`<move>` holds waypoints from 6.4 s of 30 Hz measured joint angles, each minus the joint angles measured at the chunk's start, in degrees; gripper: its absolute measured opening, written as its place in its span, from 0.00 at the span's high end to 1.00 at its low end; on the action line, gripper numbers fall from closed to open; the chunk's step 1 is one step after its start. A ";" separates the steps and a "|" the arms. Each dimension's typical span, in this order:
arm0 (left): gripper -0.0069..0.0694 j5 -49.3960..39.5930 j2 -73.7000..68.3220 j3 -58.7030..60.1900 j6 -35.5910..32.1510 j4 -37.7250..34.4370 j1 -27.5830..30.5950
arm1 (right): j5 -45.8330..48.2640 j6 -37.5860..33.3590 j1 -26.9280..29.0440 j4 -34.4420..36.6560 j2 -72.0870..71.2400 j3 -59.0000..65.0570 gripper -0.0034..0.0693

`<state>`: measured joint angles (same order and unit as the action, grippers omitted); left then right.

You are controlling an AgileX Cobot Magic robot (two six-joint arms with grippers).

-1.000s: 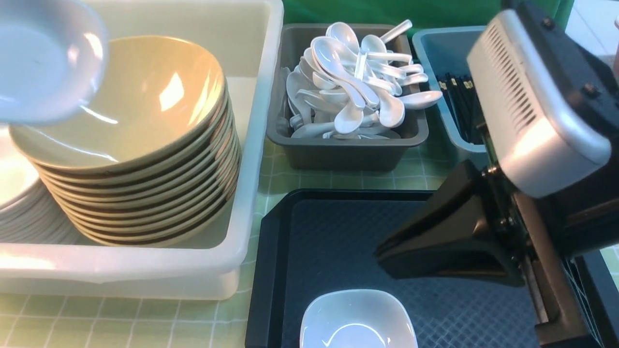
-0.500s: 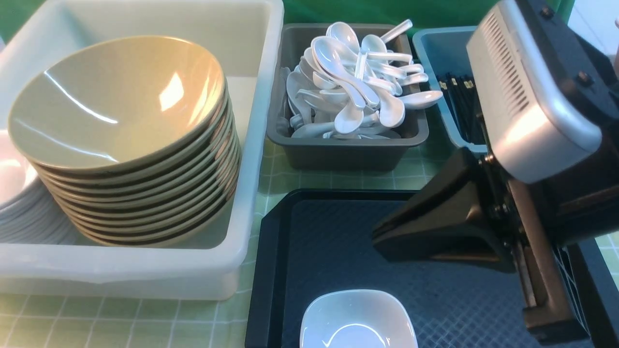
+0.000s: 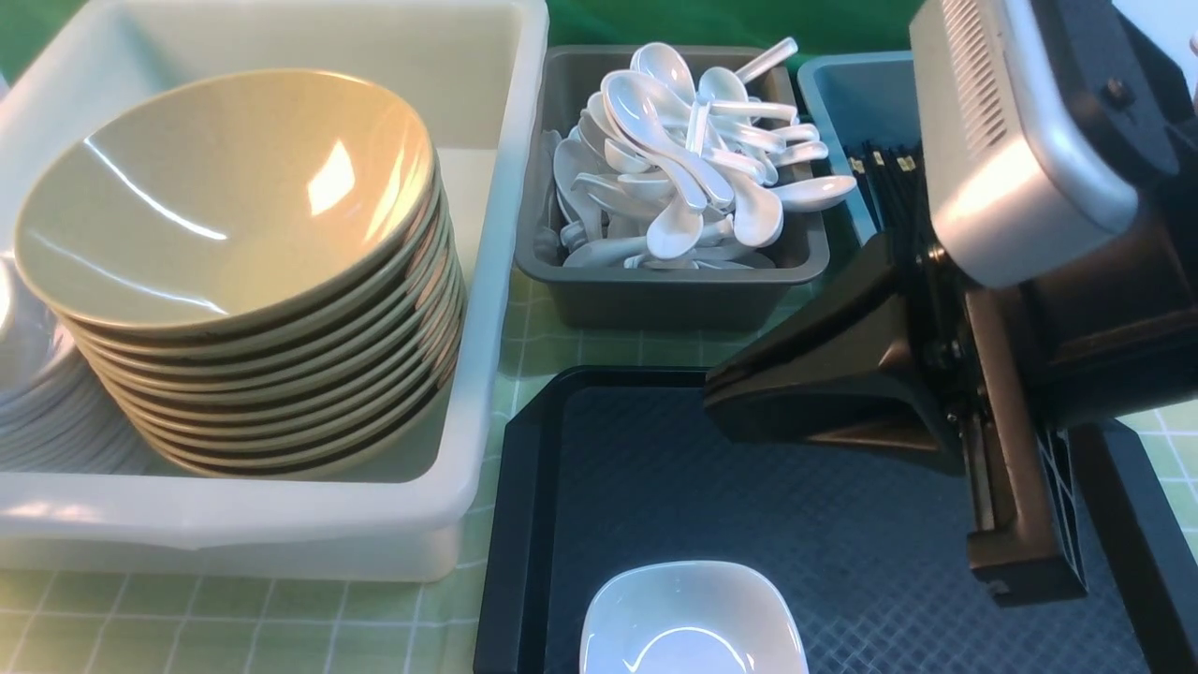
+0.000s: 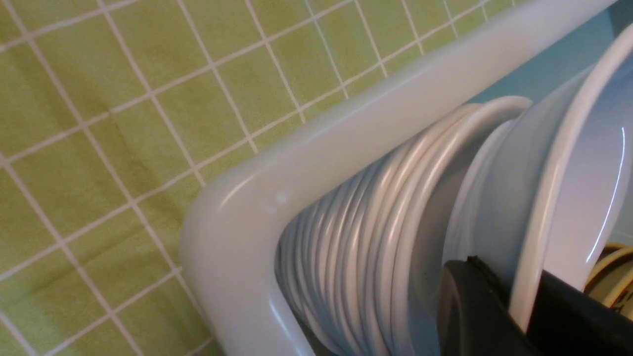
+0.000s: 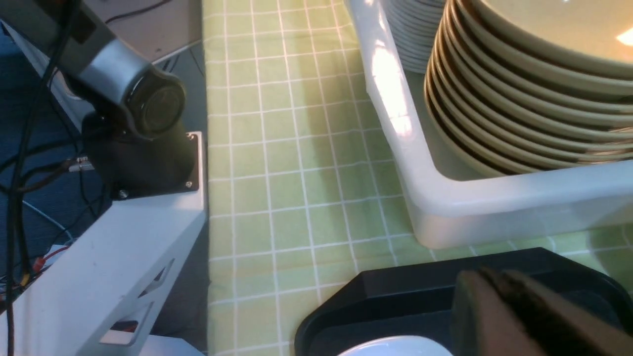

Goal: On green table put chopsticks spoon bowls plates into blue grey white boxes.

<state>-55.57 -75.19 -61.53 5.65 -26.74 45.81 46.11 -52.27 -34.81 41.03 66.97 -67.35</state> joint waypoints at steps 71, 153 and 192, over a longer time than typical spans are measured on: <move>0.32 -10.89 -33.43 -18.19 -60.50 9.53 -85.20 | 4.88 34.73 0.00 -25.64 -24.17 15.49 0.77; 0.88 -2.24 -4.95 -7.22 7.71 15.85 -9.85 | 12.56 -1.83 -0.06 -0.33 10.18 -8.07 0.72; 0.81 -6.30 22.04 -3.31 -7.87 18.80 -61.16 | -7.06 16.22 34.35 -9.46 -18.01 16.91 0.67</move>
<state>-61.87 -53.15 -64.85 -2.22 -7.94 -15.34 39.05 -36.05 -0.47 31.56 48.96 -50.44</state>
